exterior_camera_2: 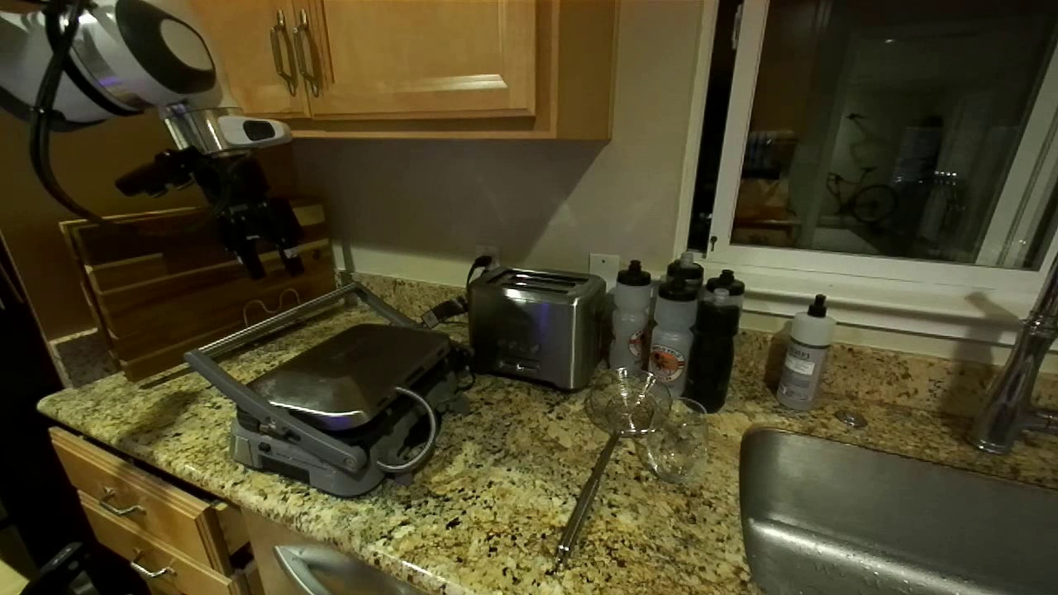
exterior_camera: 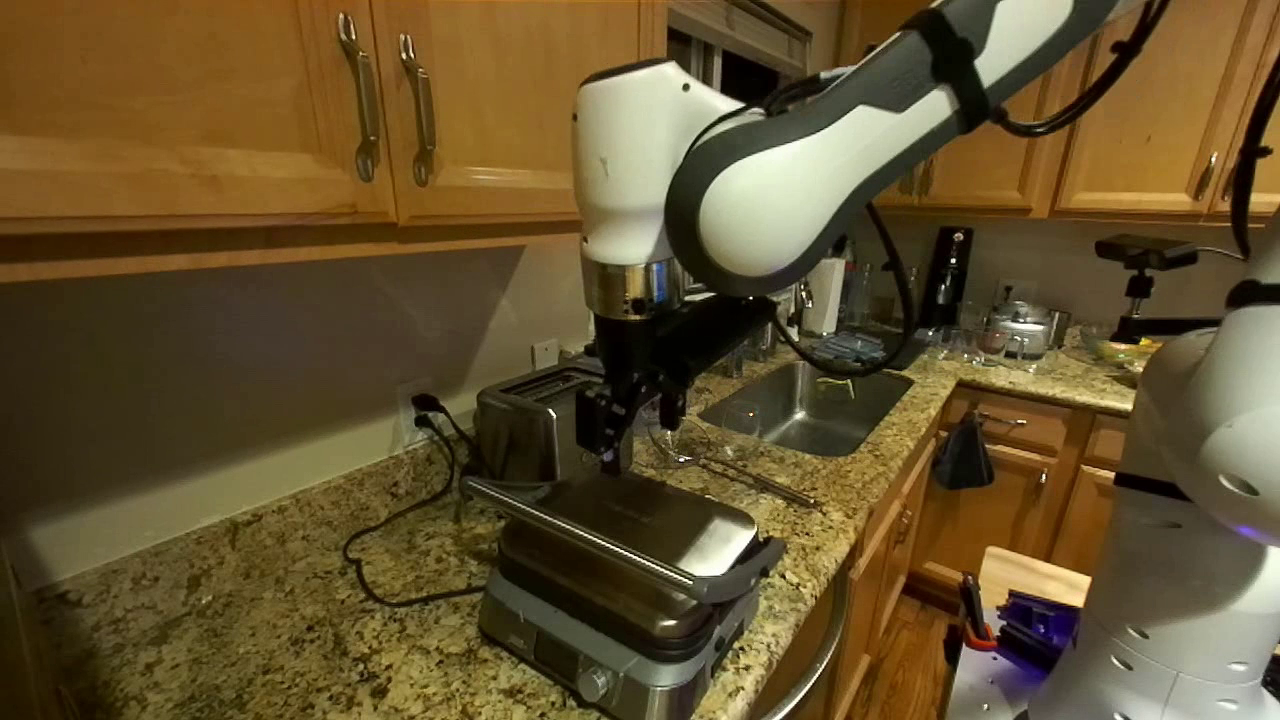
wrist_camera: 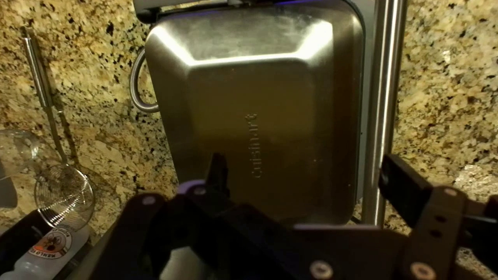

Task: Open the lid of the toaster.

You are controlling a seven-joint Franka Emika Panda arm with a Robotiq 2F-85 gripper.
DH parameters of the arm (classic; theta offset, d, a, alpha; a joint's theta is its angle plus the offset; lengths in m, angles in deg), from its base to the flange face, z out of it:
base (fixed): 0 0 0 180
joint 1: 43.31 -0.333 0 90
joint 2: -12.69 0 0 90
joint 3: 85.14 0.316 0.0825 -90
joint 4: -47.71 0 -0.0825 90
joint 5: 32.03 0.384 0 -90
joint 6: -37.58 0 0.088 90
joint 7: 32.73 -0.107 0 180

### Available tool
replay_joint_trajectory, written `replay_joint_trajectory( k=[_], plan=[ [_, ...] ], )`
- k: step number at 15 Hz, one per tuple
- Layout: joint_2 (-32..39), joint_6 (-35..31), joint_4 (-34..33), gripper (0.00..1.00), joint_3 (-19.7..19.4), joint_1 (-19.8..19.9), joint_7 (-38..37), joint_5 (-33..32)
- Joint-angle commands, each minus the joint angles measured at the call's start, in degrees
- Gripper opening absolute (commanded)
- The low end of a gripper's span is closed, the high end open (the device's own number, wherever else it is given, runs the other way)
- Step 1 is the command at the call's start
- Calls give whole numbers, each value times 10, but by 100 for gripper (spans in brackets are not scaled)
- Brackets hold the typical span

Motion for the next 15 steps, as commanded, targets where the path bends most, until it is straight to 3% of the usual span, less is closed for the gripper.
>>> replay_joint_trajectory(
  k=[1, 9, 15],
  plan=[
    [78, 2, -64, 100, -26, -15, -1, -32],
    [202, -19, -168, 100, -67, -72, -19, -43],
    [245, -28, -174, 100, -98, -119, -38, -55]
  ],
)
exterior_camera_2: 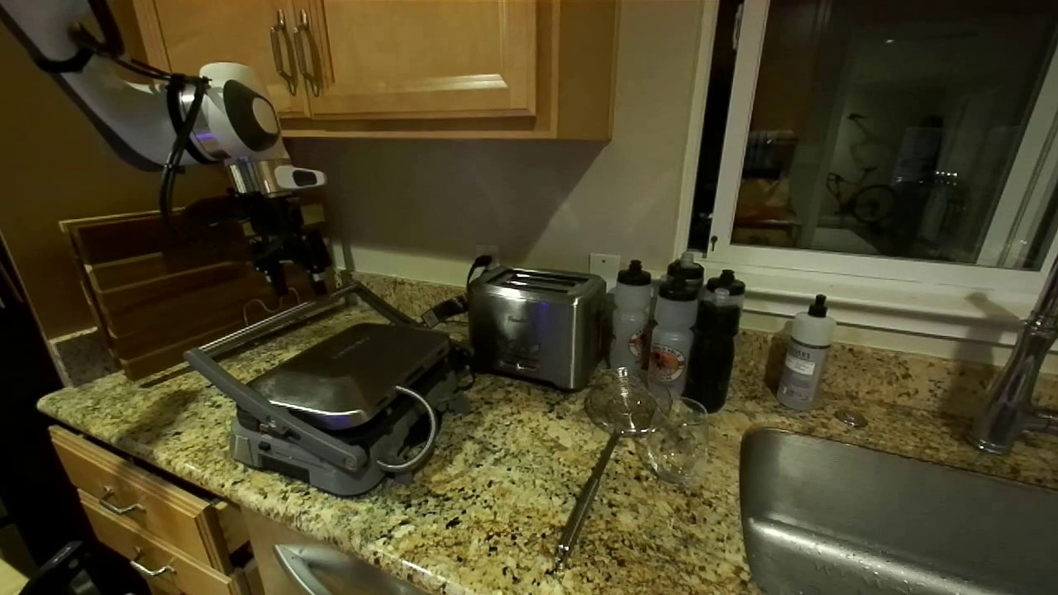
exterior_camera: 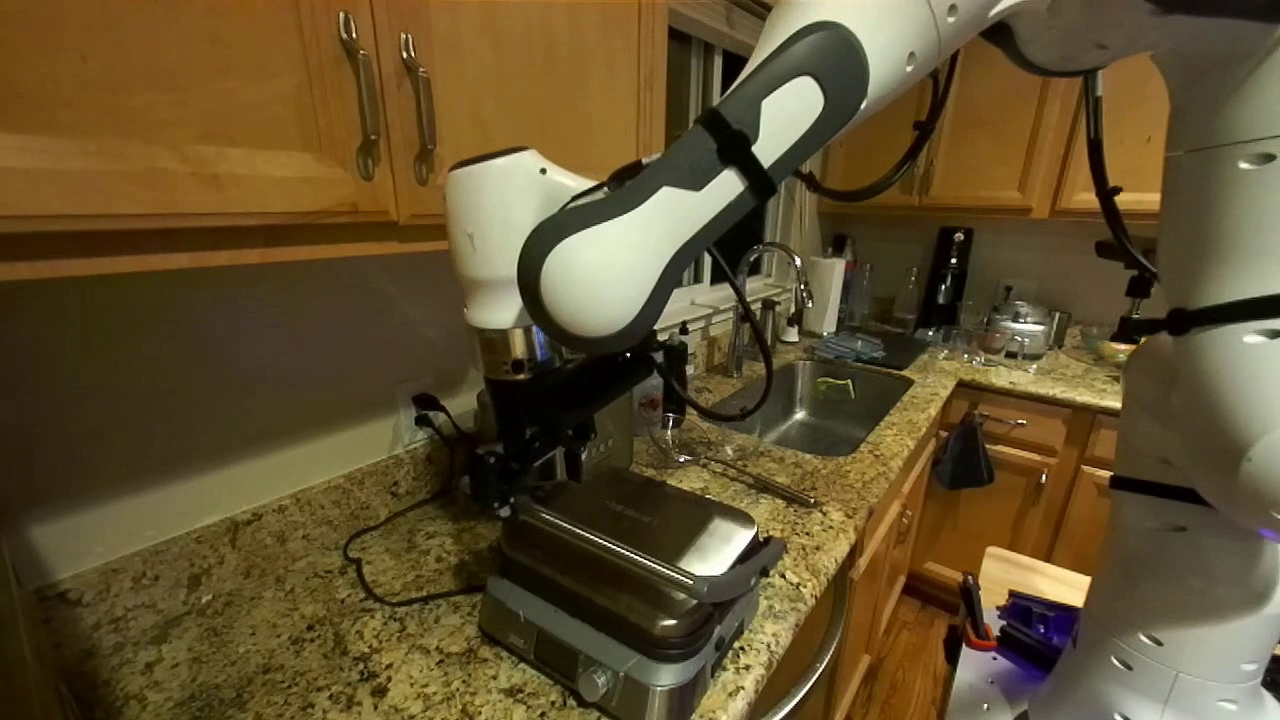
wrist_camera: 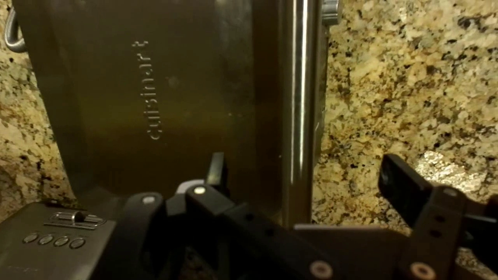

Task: Open the lid of the toaster.

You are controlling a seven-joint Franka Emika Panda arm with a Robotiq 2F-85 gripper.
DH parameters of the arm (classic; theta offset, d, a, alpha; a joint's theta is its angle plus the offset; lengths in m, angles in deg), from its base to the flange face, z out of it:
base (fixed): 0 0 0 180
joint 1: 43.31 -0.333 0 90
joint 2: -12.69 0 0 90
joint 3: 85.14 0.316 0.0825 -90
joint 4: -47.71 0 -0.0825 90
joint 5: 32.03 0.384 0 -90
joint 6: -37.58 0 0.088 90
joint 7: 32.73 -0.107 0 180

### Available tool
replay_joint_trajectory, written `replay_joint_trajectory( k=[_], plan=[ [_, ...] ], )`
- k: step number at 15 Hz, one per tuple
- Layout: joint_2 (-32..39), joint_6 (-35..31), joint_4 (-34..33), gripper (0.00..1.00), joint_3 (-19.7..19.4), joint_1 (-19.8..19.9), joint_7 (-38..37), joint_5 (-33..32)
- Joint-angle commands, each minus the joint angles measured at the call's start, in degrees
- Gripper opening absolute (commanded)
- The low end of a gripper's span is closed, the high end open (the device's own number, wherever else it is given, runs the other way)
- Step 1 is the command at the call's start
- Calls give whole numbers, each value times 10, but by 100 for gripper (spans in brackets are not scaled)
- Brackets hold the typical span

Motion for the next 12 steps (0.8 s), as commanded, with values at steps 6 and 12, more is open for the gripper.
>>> replay_joint_trajectory(
  k=[6, 12],
  plan=[
    [25, -40, 20, 100, -46, -44, -52, -18],
    [45, -66, 24, 100, -66, -49, -60, -24]
  ],
)
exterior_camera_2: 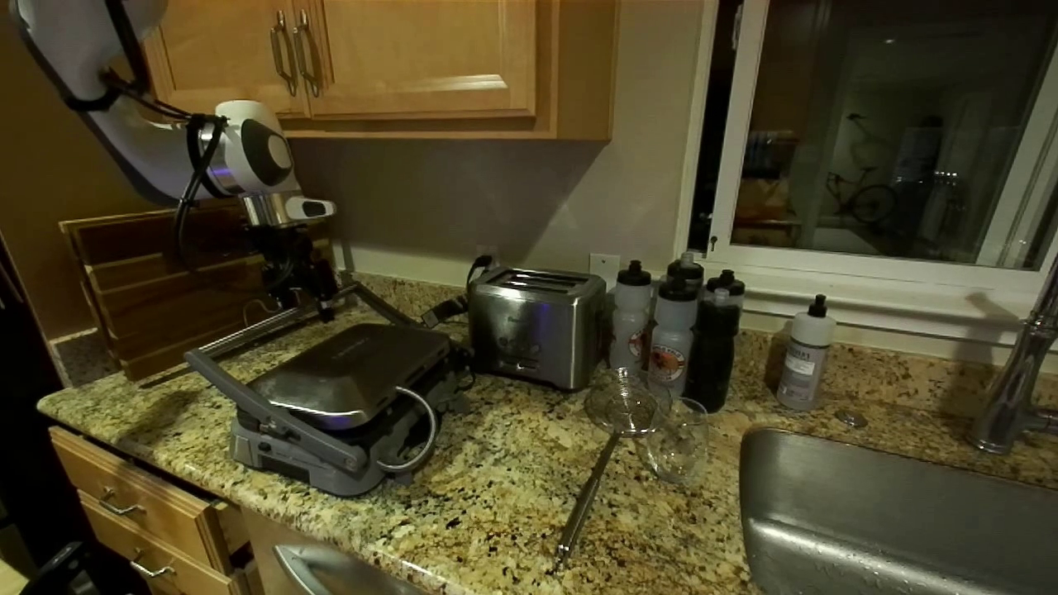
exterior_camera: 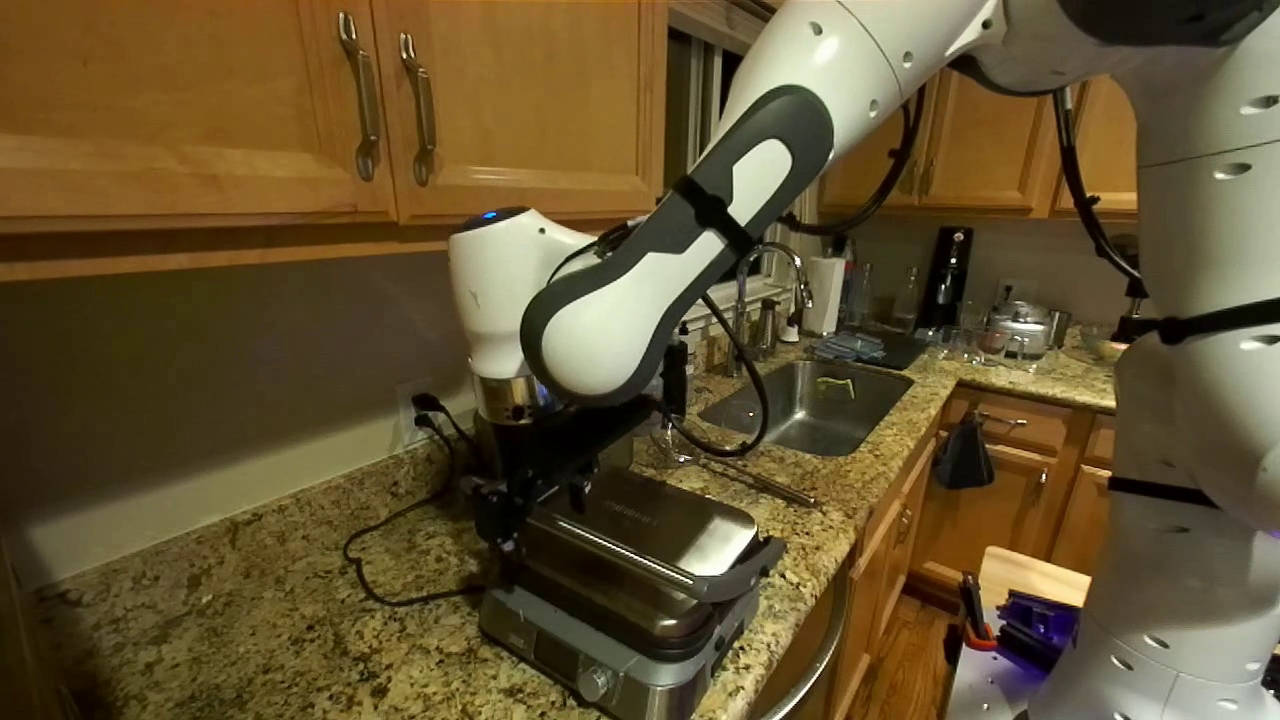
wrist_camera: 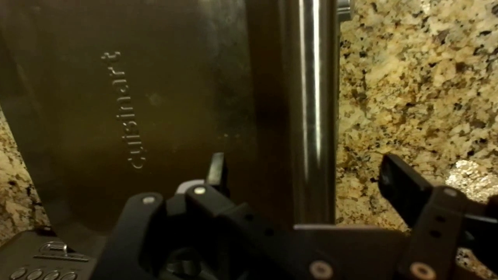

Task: Open the lid of the toaster.

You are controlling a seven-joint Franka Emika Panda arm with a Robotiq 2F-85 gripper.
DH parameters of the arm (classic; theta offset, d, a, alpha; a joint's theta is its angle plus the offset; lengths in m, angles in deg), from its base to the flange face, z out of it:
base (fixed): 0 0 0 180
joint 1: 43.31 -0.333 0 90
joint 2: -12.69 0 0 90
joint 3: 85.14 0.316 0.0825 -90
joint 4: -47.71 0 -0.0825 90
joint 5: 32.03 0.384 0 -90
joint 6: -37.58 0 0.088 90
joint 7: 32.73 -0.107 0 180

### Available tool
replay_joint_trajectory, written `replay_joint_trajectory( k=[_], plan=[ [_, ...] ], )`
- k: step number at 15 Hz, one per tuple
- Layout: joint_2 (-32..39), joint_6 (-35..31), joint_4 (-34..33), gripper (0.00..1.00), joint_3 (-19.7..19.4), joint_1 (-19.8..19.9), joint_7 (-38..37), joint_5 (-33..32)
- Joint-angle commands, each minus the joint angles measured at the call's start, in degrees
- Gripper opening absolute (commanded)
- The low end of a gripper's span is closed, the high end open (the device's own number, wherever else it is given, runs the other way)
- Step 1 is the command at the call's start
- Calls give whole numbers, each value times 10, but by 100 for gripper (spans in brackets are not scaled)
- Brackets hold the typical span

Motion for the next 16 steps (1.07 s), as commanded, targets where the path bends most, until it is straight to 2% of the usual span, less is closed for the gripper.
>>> replay_joint_trajectory(
  k=[1, 2, 3, 4, 13, 14, 16],
  plan=[
    [0, -26, 20, 100, -23, -15, -25, -11],
    [0, -27, 22, 100, -25, -16, -26, -9],
    [-1, -30, 25, 75, -27, -16, -26, -7],
    [-3, -31, 25, 74, -29, -17, -30, -7],
    [-12, -62, 32, 14, -26, -17, -25, 7],
    [-13, -63, 32, 9, -26, -17, -24, 9],
    [-14, -64, 33, 6, -26, -16, -22, 11]
  ],
)
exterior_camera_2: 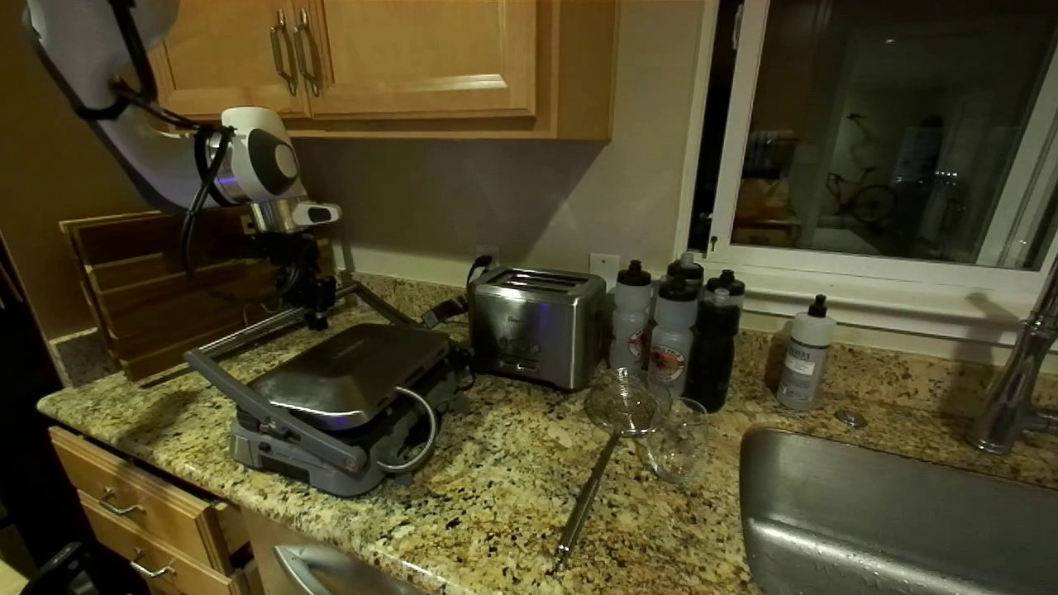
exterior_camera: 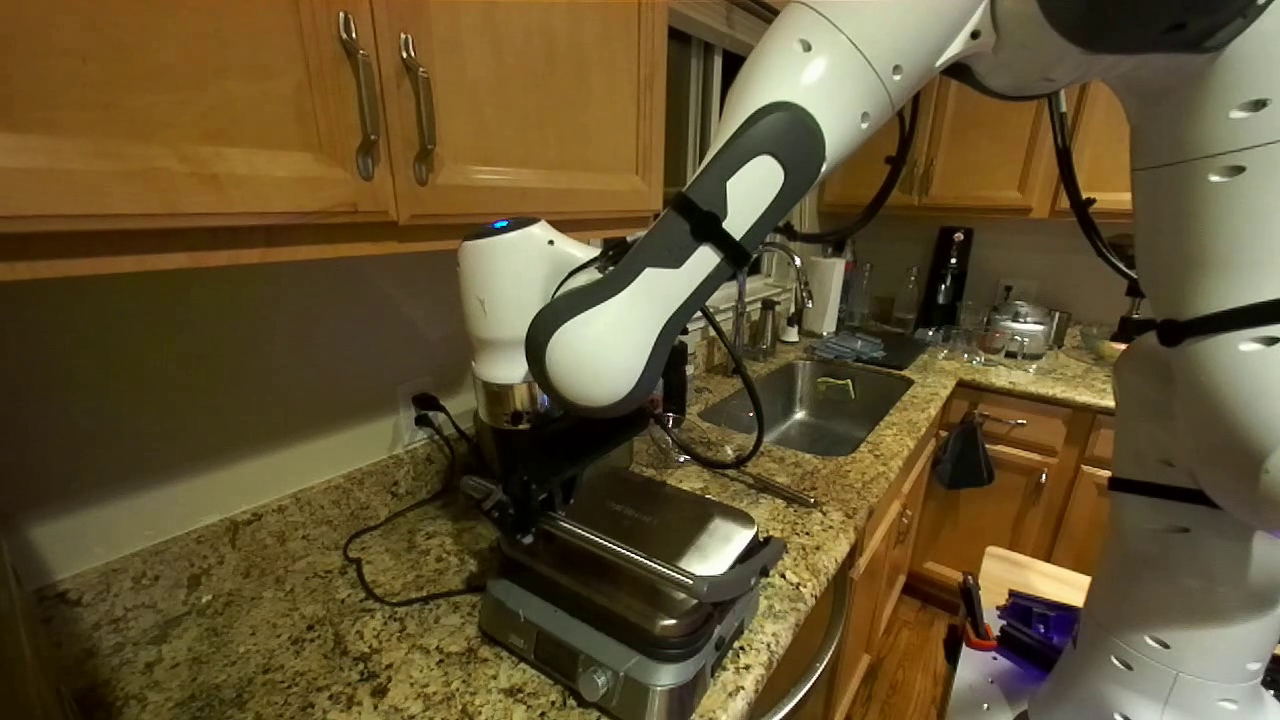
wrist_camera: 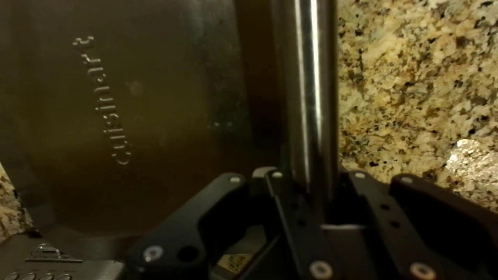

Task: Open the lid of the toaster.

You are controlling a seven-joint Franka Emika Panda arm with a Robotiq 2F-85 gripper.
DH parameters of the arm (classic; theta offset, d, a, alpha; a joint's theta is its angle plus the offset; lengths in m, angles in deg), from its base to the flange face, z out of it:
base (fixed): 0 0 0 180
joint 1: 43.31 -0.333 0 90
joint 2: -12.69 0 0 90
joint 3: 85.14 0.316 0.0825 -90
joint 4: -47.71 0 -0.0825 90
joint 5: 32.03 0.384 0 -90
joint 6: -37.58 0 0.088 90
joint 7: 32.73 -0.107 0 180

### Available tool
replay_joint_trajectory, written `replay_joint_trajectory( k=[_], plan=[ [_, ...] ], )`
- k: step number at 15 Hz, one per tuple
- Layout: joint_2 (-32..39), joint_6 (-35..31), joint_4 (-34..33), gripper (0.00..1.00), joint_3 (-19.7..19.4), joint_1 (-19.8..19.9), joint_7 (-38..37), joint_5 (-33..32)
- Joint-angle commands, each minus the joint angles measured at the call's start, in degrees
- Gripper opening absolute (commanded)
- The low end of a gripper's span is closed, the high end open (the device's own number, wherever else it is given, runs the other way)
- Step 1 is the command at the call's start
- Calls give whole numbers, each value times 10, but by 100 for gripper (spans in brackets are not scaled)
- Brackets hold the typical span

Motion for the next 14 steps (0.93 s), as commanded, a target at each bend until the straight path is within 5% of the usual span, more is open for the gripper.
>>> replay_joint_trajectory(
  k=[1, 14],
  plan=[
    [-25, -18, 28, 4, -11, -10, -9, 8],
    [-2, -2, 2, 9, -11, -10, 6, 5]
  ],
)
